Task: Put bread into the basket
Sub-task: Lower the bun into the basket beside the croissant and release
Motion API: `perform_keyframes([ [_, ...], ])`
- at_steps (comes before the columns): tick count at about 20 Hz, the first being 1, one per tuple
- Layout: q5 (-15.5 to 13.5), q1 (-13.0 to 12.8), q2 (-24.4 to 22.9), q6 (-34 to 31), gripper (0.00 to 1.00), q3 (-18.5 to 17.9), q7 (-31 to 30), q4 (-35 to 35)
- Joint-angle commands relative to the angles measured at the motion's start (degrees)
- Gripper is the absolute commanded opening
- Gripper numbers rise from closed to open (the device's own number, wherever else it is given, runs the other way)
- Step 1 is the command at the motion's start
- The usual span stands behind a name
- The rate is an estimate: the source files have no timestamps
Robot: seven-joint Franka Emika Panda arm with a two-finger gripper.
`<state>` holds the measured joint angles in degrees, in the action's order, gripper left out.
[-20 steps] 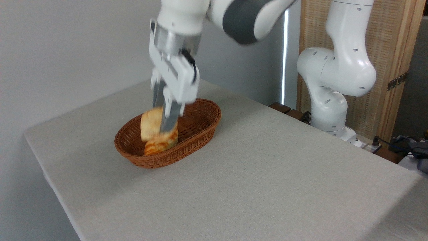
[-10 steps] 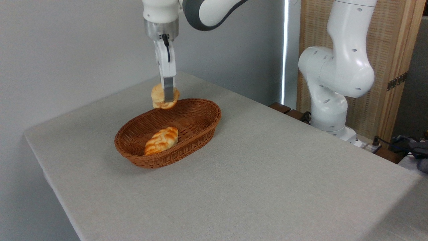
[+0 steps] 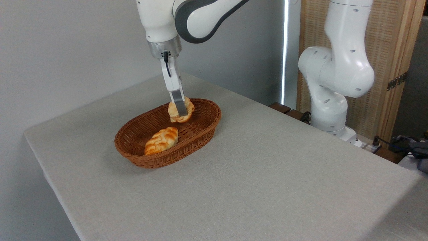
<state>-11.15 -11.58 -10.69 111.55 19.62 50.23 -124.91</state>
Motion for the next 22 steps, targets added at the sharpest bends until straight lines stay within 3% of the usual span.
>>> perform_keyframes([
  [1,1.39,0.42,-0.39,-2.21,0.83,0.34,0.83,0.28],
  [4,3.49,0.42,-0.39,-2.65,0.96,0.42,0.92,0.28],
  [7,3.76,0.42,-0.39,-2.83,0.99,0.42,1.18,0.28],
  [22,3.67,1.38,-1.00,-5.55,1.00,-0.19,0.92,1.69],
])
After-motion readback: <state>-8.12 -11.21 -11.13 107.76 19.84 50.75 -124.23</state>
